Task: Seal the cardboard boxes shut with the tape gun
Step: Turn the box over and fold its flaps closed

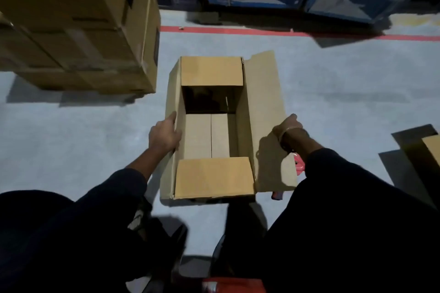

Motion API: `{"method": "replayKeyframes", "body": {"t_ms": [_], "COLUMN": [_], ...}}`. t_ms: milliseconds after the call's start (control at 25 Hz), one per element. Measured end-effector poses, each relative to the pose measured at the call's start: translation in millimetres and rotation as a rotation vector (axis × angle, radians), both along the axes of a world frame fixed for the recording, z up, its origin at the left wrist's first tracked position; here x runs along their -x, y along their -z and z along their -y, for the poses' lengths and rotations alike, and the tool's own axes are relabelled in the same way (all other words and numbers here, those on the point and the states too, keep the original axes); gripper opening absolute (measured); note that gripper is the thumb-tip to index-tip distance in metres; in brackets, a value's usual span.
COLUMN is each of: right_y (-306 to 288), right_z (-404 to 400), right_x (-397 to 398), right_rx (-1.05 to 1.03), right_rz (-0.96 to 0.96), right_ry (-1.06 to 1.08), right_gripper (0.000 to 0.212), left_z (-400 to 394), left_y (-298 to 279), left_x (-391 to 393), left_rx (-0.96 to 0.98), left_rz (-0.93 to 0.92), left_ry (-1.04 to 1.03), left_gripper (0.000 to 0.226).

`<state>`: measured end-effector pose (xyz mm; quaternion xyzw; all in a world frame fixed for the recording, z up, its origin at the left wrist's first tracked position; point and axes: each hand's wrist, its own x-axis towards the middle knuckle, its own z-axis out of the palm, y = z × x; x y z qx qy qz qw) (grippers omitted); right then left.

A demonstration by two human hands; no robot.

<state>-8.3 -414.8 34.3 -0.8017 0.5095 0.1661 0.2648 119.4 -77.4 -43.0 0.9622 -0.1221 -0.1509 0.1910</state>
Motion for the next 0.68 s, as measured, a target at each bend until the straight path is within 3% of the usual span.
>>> {"method": "replayKeyframes", "body": {"t_ms": [160,320,400,440,480,560,600,680], "right_y": [8.6,17.1,23.9,29.0,33.0,36.1,32.2,23.3], "right_z": [-29.0,-58.6,-82.3,-95.4,-106.5,-119.6,-122.3,-116.4], "right_x": [11.4,40.4,62.4,72.1,76.2,73.2,70.8,67.2], "right_rx": [0.413,0.726,0.746,0.685,0.633,0.555,0.519,0.517], "right_rz": [-0.003,-0.083,-0.121,-0.126,-0.13,-0.115,-0.106,-0.077], "right_ry": [-0.463,-0.672,-0.989,-1.039,-0.977,-0.751,-0.672,-0.588], "right_gripper": [0.067,0.065,0.057,0.056,0.059,0.071,0.081,0.093], "left_z": [-11.0,-39.6,-53.2,-59.3,-65.3,-75.4,-80.9,-85.5], "left_y": [1.8,11.5,11.2,9.1,2.4,-15.8,-25.9,-53.5], "left_x": [29.2,62.1,74.9,80.7,84.5,82.6,80.0,78.3], "left_rx": [0.032,0.057,0.066,0.122,0.187,0.279,0.288,0.304], "left_rz": [0.021,-0.186,-0.279,-0.327,-0.364,-0.356,-0.312,-0.186], "left_ry": [-0.015,-0.319,-0.524,-0.627,-0.717,-0.8,-0.816,-0.845], "left_gripper": [0.053,0.092,0.11,0.112,0.105,0.067,0.047,0.029]}}
